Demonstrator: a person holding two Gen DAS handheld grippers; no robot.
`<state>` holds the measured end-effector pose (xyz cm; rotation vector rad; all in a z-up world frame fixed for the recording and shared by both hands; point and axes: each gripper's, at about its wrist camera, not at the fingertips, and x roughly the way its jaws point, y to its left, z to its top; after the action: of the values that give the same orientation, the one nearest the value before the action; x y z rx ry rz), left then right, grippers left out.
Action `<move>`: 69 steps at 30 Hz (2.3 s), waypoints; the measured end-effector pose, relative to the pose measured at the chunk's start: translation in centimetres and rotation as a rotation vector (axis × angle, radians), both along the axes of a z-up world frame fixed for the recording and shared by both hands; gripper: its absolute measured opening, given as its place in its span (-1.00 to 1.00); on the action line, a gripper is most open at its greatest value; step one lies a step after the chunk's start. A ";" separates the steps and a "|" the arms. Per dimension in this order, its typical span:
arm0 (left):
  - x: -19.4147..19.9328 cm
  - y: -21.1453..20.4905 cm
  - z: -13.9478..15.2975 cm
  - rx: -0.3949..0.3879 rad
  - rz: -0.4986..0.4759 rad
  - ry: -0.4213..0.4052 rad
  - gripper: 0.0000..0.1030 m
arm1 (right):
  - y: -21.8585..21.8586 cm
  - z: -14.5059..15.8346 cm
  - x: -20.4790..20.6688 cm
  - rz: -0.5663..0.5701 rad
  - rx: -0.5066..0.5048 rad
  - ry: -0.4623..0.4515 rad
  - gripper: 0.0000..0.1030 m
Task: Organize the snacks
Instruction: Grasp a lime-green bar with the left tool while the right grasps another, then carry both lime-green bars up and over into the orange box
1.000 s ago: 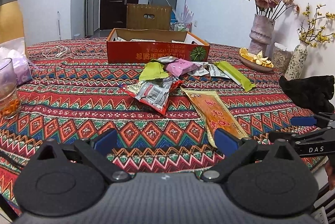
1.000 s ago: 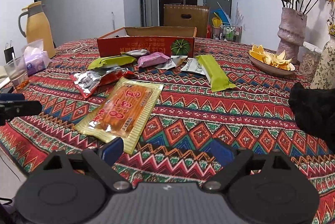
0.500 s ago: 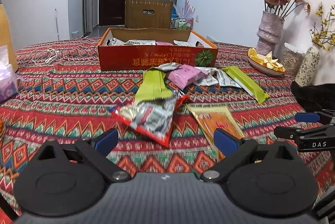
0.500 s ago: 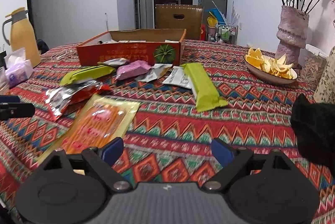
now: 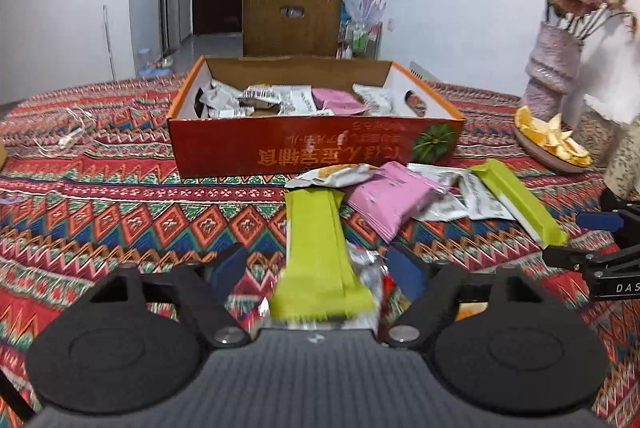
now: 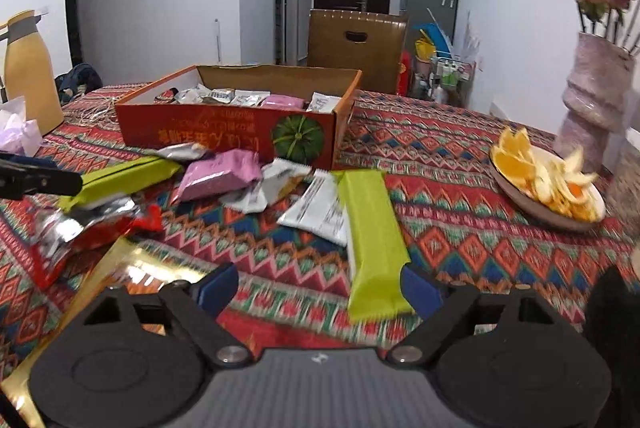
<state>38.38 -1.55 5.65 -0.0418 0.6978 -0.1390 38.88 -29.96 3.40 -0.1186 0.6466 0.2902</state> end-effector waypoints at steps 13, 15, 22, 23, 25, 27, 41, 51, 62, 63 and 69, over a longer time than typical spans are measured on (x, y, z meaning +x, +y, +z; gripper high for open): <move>6.3 -0.2 -2.4 -0.008 -0.035 0.114 0.27 | -1.4 -2.3 8.4 -0.031 0.015 0.042 0.08; 6.6 -0.3 -2.7 -0.007 -0.025 0.130 0.00 | -1.7 -2.6 8.7 -0.038 0.026 0.050 0.01; 6.7 -0.5 -2.9 -0.011 -0.038 0.140 -0.24 | -2.3 -3.1 8.9 -0.033 0.066 0.073 -0.24; 6.5 -0.6 -2.8 -0.011 -0.038 0.139 -0.25 | -2.3 -3.0 8.8 -0.032 0.069 0.075 -0.25; 5.9 -0.6 -2.6 -0.020 -0.041 0.136 -0.26 | -2.3 -2.9 8.4 -0.028 0.080 0.077 -0.25; 5.0 -0.5 -2.2 -0.034 -0.041 0.127 -0.26 | -2.2 -2.6 7.7 -0.029 0.078 0.076 -0.26; -4.9 -0.3 1.2 -0.108 -0.029 0.042 -0.27 | -1.3 -1.2 -2.0 -0.028 0.152 0.072 -0.26; -11.2 -0.2 2.1 -0.130 -0.033 0.008 -0.27 | 1.8 0.4 -10.1 0.023 0.153 0.040 -0.26; -14.1 1.3 2.6 -0.158 -0.047 -0.028 -0.27 | 4.7 2.3 -13.6 0.061 0.146 0.000 -0.26; -14.1 1.5 2.7 -0.160 -0.046 -0.032 -0.27 | 5.0 2.3 -13.5 0.063 0.147 0.000 -0.26; -13.1 2.9 3.2 -0.159 -0.040 -0.053 -0.27 | 6.4 2.6 -12.6 0.073 0.133 -0.002 -0.26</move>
<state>25.29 1.36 8.86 -0.1760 0.6333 -0.2327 26.32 -23.59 5.96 -0.0154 0.6197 0.4028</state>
